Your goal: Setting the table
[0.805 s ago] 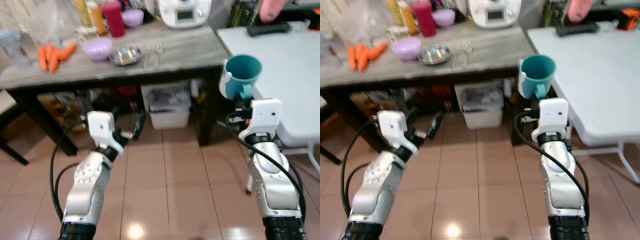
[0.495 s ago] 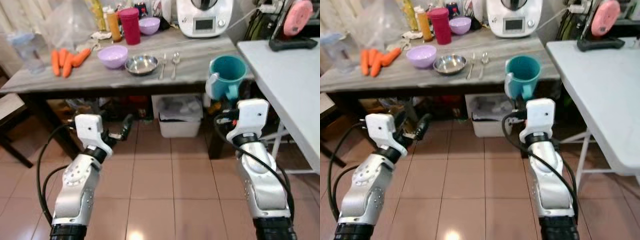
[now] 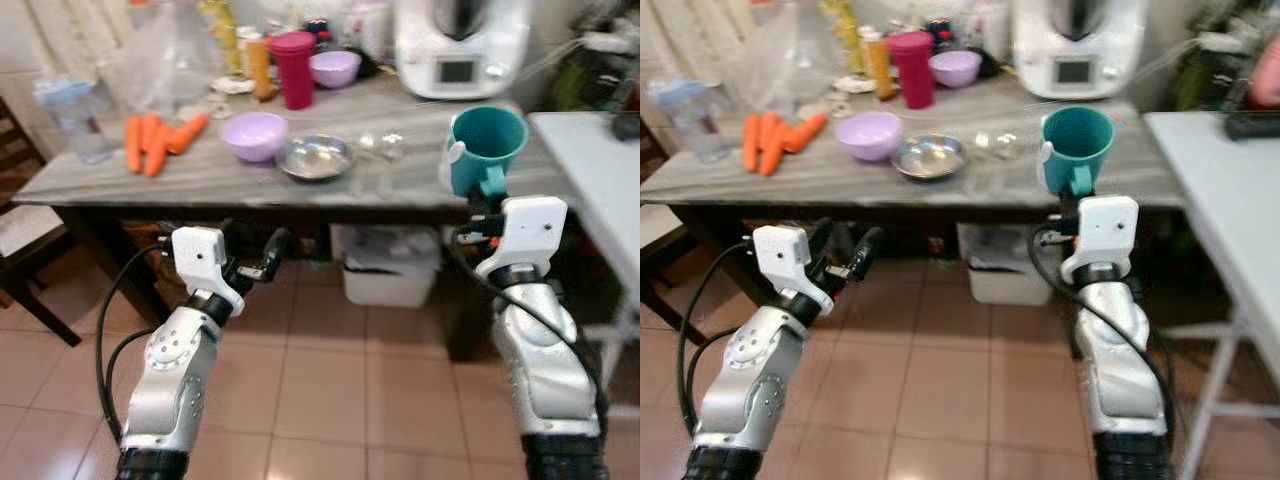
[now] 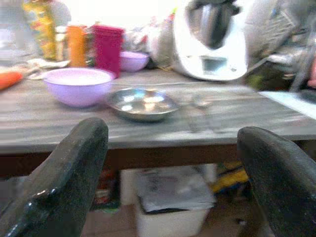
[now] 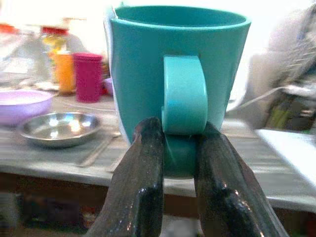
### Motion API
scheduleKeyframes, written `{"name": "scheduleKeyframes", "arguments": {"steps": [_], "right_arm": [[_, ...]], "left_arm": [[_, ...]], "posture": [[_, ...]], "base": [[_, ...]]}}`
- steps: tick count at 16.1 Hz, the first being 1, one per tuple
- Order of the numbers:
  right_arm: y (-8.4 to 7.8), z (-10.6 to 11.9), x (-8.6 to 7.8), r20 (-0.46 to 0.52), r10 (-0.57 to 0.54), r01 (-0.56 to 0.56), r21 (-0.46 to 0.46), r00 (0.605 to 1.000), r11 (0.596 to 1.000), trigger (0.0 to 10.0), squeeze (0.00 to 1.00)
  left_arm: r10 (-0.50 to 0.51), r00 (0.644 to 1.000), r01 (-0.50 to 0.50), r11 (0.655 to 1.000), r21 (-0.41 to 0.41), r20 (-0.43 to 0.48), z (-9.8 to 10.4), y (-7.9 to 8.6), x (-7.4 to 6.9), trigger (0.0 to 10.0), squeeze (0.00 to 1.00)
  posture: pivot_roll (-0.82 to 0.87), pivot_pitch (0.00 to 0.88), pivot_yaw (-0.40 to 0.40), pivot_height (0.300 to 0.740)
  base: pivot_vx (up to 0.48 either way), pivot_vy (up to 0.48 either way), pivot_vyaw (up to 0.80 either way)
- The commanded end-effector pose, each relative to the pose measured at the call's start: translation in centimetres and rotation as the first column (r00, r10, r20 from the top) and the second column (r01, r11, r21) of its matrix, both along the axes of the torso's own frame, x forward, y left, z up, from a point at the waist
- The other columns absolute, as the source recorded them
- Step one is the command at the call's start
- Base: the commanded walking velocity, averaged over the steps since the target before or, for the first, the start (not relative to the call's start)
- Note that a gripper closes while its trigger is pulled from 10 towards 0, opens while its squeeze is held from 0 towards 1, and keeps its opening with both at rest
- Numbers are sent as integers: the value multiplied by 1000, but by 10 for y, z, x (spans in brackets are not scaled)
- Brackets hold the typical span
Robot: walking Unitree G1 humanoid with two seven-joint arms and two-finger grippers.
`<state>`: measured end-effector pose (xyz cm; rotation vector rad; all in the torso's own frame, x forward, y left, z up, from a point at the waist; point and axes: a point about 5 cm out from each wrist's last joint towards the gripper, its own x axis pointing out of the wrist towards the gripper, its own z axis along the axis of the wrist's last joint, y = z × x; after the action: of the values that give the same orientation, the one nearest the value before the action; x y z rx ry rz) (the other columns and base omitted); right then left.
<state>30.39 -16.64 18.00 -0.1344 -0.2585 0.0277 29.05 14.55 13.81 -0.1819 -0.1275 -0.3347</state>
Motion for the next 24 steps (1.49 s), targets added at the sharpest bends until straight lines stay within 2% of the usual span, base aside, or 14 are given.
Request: {"name": "scheduleKeyframes", "arguments": {"steps": [1, 17, 19, 24], "right_arm": [[-4, 6, -2, 26, -8, 8, -10, 1000, 1000, 10000, 0], [-6, 10, -3, 37, -6, 7, -24, 999, 1000, 10000, 0], [-7, 10, -3, 32, -4, 5, -31, 999, 1000, 10000, 0], [-12, 11, 4, 9, 38, -38, -33, 999, 999, 10000, 0]], "left_arm": [[-11, 1000, 11, 1000, 0, 11, 3, -2, 0, 10000, 0], [-25, 1000, 25, 1000, 10, 9, 3, -7, -8, 10000, 0], [-33, 999, 33, 999, 11, -2, -1, -5, -16, 10000, 0], [-87, 995, 91, 991, 103, -43, -14, 6, -34, 10000, 0]], "posture": [[-191, 73, 74, 740], [-190, 63, 71, 740], [-188, 59, 62, 740], [-179, 64, 56, 740]], "base": [[480, 0, 0], [447, 0, 0], [0, 0, 0], [0, 0, 0]]}}
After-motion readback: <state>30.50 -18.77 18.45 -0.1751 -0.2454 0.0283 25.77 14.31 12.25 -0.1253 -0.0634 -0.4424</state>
